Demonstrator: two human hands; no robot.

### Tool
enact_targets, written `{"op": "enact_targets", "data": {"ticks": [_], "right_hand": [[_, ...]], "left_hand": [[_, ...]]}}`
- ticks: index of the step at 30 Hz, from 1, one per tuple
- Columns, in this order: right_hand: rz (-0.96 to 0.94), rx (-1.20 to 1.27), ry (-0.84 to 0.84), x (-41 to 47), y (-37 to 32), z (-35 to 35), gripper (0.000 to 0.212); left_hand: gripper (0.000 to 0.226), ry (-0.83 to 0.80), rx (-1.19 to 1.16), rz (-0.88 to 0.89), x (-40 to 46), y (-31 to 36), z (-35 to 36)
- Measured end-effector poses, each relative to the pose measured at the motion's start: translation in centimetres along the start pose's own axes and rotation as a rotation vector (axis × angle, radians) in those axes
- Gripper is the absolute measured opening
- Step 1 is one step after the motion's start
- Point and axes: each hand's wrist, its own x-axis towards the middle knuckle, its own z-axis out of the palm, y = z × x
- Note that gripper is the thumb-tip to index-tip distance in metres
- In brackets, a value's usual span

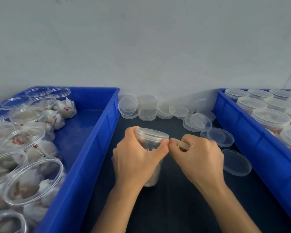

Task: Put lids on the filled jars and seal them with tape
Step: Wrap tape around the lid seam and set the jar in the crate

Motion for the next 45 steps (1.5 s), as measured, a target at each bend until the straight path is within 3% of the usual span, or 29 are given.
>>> {"op": "enact_targets", "data": {"ticks": [4,15,22,35,45], "right_hand": [[0.007,0.052,0.057,-0.2,0.0,-0.1,0.053],[0.025,0.159,0.171,-0.8,-0.9,-0.3,0.045],[0.012,0.214,0.331,-1.4,-2.2,-0.3,0.048],[0.158,0.375,0.41,-2.5,-2.9,0.8,0.048],[0.174,0.495,0.47,-2.9,-2.8,0.7,0.041]], "left_hand": [[0.069,0.009,-0.169,-0.071,-0.4,0.2,0.4],[0.065,-0.219,-0.723,-0.294,0.1,0.2,0.9],[0.057,-0.24,-0.932,-0.356,-0.6,0.6,2.1],[0.092,-0.376,-1.185,-0.45,-0.8,0.8,2.3],[0.093,-0.466,-1.306,-0.492,-1.3,0.9,2.9]]}}
